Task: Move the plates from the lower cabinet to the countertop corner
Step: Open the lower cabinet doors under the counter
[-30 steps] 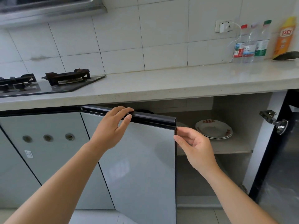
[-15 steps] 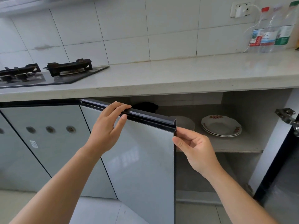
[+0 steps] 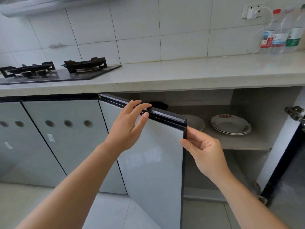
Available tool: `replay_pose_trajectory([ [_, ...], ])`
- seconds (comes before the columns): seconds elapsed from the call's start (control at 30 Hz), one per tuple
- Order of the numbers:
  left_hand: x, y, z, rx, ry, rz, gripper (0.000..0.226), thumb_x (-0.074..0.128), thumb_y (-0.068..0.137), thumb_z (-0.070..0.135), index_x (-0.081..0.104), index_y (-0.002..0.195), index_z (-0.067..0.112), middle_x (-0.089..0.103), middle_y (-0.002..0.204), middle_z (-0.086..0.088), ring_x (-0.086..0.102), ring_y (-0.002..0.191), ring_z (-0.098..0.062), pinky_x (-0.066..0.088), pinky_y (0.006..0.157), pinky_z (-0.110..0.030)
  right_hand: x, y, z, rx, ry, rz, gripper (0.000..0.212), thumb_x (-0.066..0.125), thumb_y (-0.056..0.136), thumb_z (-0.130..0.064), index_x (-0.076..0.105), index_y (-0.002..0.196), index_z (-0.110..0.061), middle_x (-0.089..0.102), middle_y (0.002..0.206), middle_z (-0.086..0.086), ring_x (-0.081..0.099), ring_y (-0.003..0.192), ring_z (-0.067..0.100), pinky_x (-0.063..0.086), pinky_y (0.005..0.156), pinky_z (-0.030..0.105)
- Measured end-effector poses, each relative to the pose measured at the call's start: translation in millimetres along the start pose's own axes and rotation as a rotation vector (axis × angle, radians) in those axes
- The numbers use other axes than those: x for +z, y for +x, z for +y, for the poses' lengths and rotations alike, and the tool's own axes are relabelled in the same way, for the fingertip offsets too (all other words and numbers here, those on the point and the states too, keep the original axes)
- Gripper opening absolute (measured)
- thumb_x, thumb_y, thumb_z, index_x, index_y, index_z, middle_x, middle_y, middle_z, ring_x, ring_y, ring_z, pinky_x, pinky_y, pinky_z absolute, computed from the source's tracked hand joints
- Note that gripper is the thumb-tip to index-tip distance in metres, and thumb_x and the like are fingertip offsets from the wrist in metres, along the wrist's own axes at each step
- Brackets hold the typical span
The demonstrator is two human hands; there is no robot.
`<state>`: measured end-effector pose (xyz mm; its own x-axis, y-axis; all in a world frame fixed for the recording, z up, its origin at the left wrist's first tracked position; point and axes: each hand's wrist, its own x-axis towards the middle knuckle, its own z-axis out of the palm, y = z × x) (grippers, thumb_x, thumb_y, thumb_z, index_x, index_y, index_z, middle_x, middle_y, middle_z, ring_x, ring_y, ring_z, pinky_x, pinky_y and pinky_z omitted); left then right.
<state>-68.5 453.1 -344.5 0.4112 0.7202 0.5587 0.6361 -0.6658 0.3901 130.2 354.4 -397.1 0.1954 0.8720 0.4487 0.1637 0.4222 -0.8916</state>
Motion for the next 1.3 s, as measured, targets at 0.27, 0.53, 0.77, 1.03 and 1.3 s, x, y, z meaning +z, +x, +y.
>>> replay_pose_trajectory([
  [0.27,-44.1,-59.8,-10.1,-0.004,-0.098,-0.026,0.052,0.024,0.091,0.053,0.035,0.139,0.037,0.026,0.152,0.012,0.025,0.138,-0.005,0.021,0.105,-0.022,59.4,-56.1,-27.0,-0.042,0.020,-0.007,0.039,0.064,0.081,-0.022,0.059,0.115,-0.040,0.067,0.116,-0.018,0.061,0.111,0.002,0.051,0.089,0.020],
  [0.53,-91.2,-110.1,-8.3,0.028,-0.135,-0.089,0.051,0.025,0.092,0.056,0.035,0.139,0.037,0.029,0.150,0.016,0.023,0.129,0.008,0.021,0.105,-0.019,121.0,-85.3,-52.0,-0.038,0.007,-0.002,0.044,0.068,0.082,-0.008,0.064,0.107,-0.044,0.071,0.106,-0.016,0.065,0.103,0.005,0.052,0.092,0.030],
  [0.77,-120.9,-133.9,-29.3,-0.009,-0.137,-0.099,0.053,0.026,0.091,0.062,0.035,0.138,0.039,0.032,0.147,0.018,0.026,0.127,0.010,0.026,0.107,-0.019,166.4,-99.6,-62.8,-0.059,0.060,-0.023,0.042,0.069,0.079,-0.002,0.064,0.111,-0.030,0.073,0.102,-0.011,0.068,0.095,0.003,0.053,0.085,0.019],
  [1.03,-152.2,-162.8,-49.4,-0.090,-0.222,-0.032,0.054,0.032,0.087,0.059,0.041,0.135,0.036,0.043,0.141,0.016,0.037,0.129,0.003,0.036,0.106,-0.026,220.0,-101.8,-55.9,-0.110,0.080,-0.098,0.046,0.072,0.079,-0.011,0.061,0.120,-0.028,0.064,0.122,-0.009,0.057,0.118,0.006,0.048,0.098,0.027],
  [1.3,-181.4,-182.9,-77.0,-0.132,-0.234,-0.008,0.038,0.032,0.094,0.046,0.045,0.129,0.041,0.049,0.132,0.021,0.040,0.122,0.014,0.030,0.092,0.003,266.7,-103.2,-58.4,-0.139,0.118,-0.131,0.052,0.073,0.078,-0.009,0.056,0.118,-0.038,0.055,0.123,-0.025,0.051,0.120,-0.005,0.046,0.090,0.010],
])
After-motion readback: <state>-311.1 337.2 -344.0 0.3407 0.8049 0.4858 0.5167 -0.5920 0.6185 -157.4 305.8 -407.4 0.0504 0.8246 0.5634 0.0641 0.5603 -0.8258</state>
